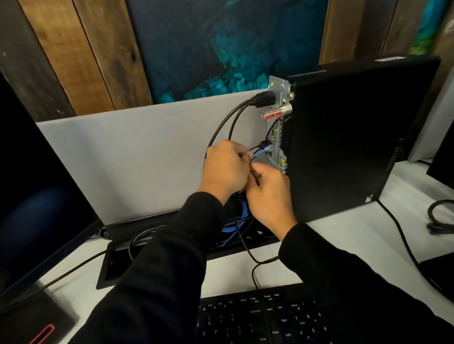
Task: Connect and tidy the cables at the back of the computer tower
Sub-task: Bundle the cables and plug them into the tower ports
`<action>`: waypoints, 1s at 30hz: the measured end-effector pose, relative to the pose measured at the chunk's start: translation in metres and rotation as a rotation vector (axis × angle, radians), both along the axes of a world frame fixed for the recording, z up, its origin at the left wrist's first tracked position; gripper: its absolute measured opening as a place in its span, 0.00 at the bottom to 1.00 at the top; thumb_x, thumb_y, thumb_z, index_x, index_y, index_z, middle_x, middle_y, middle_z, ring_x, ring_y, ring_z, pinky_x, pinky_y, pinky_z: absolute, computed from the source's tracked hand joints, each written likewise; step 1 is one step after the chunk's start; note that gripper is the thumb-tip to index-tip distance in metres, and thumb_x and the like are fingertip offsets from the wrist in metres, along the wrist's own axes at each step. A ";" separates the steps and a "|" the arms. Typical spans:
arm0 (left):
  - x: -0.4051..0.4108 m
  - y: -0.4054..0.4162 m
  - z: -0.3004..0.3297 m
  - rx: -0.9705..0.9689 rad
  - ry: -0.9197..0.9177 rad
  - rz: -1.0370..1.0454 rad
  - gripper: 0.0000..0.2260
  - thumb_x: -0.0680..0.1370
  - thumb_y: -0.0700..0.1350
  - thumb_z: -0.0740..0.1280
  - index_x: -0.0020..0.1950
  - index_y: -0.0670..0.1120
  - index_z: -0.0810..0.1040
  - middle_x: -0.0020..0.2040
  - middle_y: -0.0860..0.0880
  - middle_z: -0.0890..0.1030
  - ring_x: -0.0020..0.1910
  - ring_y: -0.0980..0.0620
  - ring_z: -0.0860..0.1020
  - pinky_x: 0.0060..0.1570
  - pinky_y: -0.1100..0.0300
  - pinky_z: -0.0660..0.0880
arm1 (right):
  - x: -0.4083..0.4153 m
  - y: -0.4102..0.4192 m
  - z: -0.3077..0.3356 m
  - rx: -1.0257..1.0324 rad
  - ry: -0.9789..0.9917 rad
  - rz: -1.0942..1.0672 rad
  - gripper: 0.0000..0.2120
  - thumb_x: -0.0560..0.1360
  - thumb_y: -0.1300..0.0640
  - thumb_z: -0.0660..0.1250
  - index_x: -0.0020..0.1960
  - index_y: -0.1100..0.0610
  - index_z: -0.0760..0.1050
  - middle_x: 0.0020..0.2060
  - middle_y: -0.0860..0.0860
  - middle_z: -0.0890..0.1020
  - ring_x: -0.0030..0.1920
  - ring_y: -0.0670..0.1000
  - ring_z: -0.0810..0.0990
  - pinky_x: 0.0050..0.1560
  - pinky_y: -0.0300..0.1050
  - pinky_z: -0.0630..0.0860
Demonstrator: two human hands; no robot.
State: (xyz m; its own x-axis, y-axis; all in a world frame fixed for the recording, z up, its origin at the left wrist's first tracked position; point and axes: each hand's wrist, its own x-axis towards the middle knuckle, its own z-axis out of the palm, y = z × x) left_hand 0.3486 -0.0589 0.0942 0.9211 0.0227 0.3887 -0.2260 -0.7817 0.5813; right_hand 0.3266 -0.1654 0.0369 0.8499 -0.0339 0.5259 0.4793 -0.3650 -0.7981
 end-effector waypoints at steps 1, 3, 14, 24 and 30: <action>0.003 0.001 0.003 -0.015 0.024 0.004 0.12 0.80 0.43 0.67 0.39 0.49 0.85 0.35 0.50 0.84 0.38 0.52 0.81 0.43 0.61 0.78 | 0.001 -0.001 0.001 -0.031 -0.024 -0.004 0.21 0.81 0.64 0.65 0.34 0.45 0.69 0.30 0.47 0.73 0.30 0.44 0.71 0.32 0.35 0.67; 0.006 0.000 0.006 -0.025 0.059 0.013 0.12 0.80 0.42 0.68 0.37 0.51 0.84 0.37 0.50 0.84 0.41 0.52 0.82 0.48 0.59 0.80 | 0.004 -0.003 0.002 -0.086 -0.044 -0.006 0.21 0.80 0.65 0.65 0.34 0.45 0.68 0.31 0.47 0.73 0.32 0.45 0.71 0.33 0.37 0.67; -0.012 -0.028 0.002 -0.004 0.036 0.130 0.03 0.78 0.38 0.65 0.51 0.42 0.77 0.45 0.45 0.79 0.43 0.46 0.77 0.41 0.52 0.76 | 0.004 -0.008 -0.002 -0.077 0.012 0.009 0.10 0.78 0.68 0.67 0.41 0.56 0.77 0.38 0.54 0.81 0.40 0.51 0.80 0.40 0.44 0.79; -0.024 0.004 -0.005 -0.074 -0.162 0.082 0.07 0.81 0.38 0.61 0.47 0.44 0.77 0.39 0.48 0.82 0.38 0.50 0.78 0.41 0.54 0.75 | -0.013 0.003 0.011 -0.133 0.012 0.126 0.08 0.81 0.63 0.64 0.46 0.54 0.77 0.39 0.49 0.79 0.39 0.48 0.78 0.37 0.42 0.75; -0.080 0.014 -0.026 -0.513 -0.197 -0.221 0.05 0.84 0.41 0.64 0.53 0.47 0.80 0.45 0.53 0.82 0.42 0.55 0.79 0.44 0.55 0.77 | -0.047 -0.045 0.010 -0.344 0.064 0.330 0.14 0.81 0.60 0.66 0.66 0.53 0.79 0.50 0.45 0.77 0.43 0.46 0.77 0.46 0.40 0.75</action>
